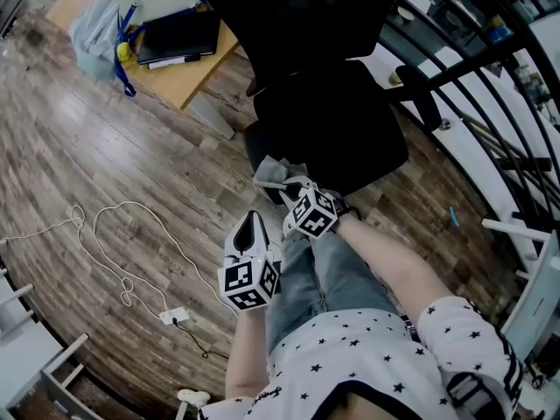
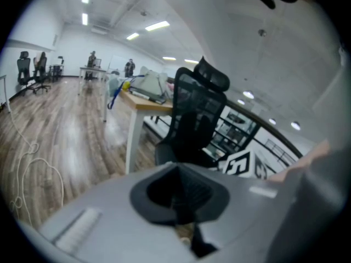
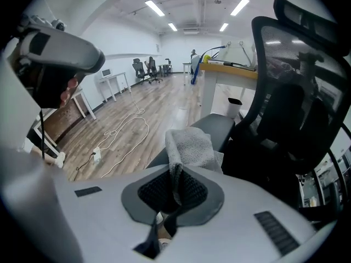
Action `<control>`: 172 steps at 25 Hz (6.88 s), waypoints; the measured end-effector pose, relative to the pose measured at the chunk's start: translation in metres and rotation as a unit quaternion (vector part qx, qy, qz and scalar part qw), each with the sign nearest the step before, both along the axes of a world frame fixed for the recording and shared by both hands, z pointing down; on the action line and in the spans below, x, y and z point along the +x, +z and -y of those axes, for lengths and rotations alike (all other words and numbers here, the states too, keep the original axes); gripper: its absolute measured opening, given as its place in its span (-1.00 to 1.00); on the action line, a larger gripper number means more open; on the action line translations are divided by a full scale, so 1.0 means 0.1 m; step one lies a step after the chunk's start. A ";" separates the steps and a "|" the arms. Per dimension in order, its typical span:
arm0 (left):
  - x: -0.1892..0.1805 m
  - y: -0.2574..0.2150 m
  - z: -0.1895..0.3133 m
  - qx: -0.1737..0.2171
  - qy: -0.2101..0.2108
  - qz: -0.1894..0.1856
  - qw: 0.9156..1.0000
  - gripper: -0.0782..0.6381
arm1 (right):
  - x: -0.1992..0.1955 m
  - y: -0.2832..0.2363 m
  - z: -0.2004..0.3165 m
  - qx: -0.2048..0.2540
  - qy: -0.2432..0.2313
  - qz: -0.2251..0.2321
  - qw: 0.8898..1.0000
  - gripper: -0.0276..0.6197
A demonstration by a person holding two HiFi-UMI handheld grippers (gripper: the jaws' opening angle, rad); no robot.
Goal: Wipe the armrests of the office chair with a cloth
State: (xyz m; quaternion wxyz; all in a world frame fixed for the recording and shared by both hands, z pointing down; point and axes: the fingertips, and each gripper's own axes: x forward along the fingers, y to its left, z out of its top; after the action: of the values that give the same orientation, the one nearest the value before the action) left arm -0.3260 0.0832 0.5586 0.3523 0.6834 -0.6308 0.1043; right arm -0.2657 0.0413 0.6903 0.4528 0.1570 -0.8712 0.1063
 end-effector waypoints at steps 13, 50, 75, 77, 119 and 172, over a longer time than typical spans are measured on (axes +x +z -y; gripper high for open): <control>0.11 -0.09 -0.14 0.004 -0.012 0.006 1.000 -0.76 | 0.21 -0.02 -0.43 -0.009 -0.021 -0.006 1.000 -0.83; 0.53 -0.63 0.32 0.059 0.107 -0.002 0.993 -0.76 | 0.81 -1.13 -0.27 0.052 0.120 0.056 0.990 -0.83; 1.37 -0.96 0.90 0.089 0.220 0.012 0.971 -0.76 | 1.96 -2.17 0.32 0.110 0.297 0.158 0.935 -0.83; 1.46 -0.96 0.95 0.086 0.214 0.016 0.973 -0.76 | 2.08 -2.21 0.38 0.111 0.294 0.166 0.935 -0.83; 4.18 -0.96 1.69 0.056 0.083 0.043 0.994 -0.76 | 4.94 -2.50 1.65 0.123 0.190 0.232 0.946 -0.83; 3.90 0.31 2.92 -0.065 0.099 -0.019 0.993 -0.77 | 4.44 -0.50 4.11 0.095 0.115 0.029 0.988 -0.83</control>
State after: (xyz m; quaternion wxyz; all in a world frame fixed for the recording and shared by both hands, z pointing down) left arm 0.0637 -0.2085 0.5901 0.3957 0.7201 -0.5451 0.1668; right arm 0.1780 -0.3698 0.6408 0.3953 0.2948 -0.8663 0.0792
